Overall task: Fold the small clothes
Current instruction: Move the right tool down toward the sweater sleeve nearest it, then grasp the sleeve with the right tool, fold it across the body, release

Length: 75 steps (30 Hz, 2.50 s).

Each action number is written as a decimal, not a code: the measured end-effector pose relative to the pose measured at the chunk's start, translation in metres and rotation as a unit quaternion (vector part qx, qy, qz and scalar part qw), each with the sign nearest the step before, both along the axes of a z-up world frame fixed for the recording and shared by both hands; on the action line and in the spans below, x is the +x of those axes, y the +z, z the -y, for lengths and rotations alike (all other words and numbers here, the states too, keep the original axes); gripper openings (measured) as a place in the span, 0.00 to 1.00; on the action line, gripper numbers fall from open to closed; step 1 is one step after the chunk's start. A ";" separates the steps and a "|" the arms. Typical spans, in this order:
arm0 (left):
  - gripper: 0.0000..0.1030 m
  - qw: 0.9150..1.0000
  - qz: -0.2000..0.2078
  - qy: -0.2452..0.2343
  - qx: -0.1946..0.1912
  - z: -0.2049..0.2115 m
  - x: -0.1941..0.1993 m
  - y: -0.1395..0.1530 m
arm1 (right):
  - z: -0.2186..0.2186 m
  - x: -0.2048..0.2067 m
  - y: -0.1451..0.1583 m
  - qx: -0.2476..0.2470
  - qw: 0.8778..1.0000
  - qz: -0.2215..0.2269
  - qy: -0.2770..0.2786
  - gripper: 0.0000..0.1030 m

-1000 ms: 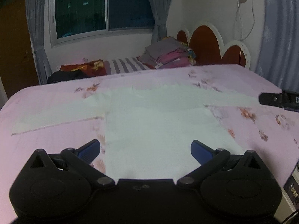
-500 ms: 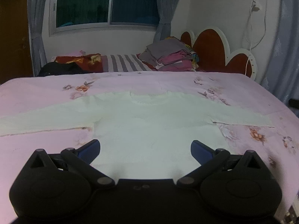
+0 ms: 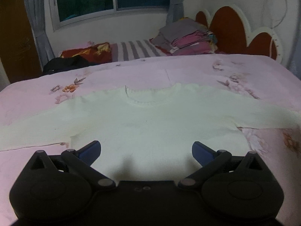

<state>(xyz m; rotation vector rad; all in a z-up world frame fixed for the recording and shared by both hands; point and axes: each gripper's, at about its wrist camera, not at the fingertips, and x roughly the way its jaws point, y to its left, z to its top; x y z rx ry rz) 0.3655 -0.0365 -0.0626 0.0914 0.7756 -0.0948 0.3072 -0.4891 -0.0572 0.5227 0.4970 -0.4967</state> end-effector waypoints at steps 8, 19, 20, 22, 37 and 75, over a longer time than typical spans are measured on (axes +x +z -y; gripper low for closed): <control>1.00 0.999 -0.025 0.020 0.025 0.018 0.029 -0.013 | 0.073 0.016 -0.056 0.098 0.994 -0.019 -0.053 0.37; 1.00 0.999 -0.027 0.045 0.016 0.018 0.041 -0.009 | 0.091 0.019 -0.068 0.105 0.994 -0.012 -0.041 0.24; 1.00 0.999 -0.026 0.046 0.011 0.015 0.040 -0.008 | 0.092 0.023 -0.070 0.104 0.993 -0.017 -0.044 0.15; 1.00 0.999 -0.028 0.046 0.006 0.007 0.039 -0.007 | 0.093 0.026 -0.071 0.109 0.993 -0.019 -0.048 0.04; 1.00 0.997 -0.051 0.049 -0.007 -0.113 0.035 -0.026 | -0.109 0.079 0.030 0.011 0.989 0.018 0.149 0.03; 0.53 0.967 -0.073 -0.002 -0.245 -0.152 0.078 -0.043 | -0.331 0.103 -0.044 -0.041 0.935 -0.066 0.346 0.43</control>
